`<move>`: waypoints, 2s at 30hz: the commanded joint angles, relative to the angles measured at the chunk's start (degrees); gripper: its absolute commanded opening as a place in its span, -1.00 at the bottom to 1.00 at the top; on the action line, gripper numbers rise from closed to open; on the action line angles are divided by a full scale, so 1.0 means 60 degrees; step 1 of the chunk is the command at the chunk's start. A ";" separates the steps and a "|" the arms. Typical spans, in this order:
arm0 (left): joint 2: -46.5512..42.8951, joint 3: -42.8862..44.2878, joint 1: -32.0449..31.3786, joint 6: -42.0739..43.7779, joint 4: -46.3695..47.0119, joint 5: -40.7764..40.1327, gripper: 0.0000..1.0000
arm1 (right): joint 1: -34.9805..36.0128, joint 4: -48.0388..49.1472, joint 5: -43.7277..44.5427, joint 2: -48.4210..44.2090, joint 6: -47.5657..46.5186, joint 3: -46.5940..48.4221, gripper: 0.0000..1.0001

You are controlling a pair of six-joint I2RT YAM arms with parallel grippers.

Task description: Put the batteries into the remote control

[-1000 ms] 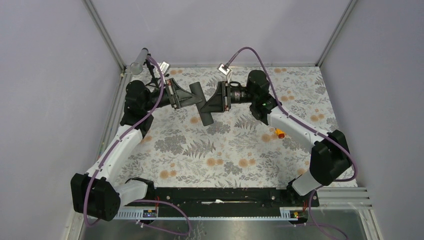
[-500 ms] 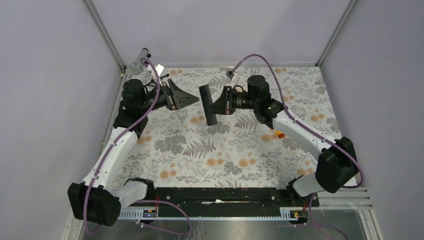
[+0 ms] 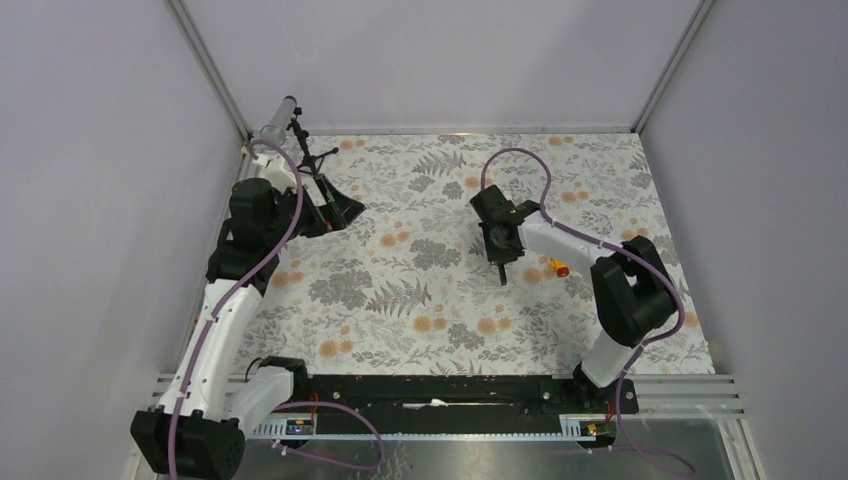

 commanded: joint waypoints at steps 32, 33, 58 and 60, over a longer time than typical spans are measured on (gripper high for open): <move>-0.0992 0.0941 0.0007 0.1025 -0.0857 -0.1792 0.98 | -0.0166 -0.0441 -0.1852 -0.0426 -0.0051 0.1169 0.26; -0.1005 0.0991 0.0007 0.0928 -0.1004 -0.1922 0.98 | -0.0202 -0.0382 -0.1622 -0.0793 0.0010 0.1063 0.27; -0.3862 0.2639 -0.0008 0.0431 -0.4311 -0.3031 0.98 | -0.0778 -0.2319 0.6202 -1.1930 -0.0241 0.0885 0.99; -0.4246 0.2589 -0.0008 0.0399 -0.4331 -0.3132 0.98 | -0.0782 -0.2605 0.6396 -1.1999 -0.0443 0.1287 0.99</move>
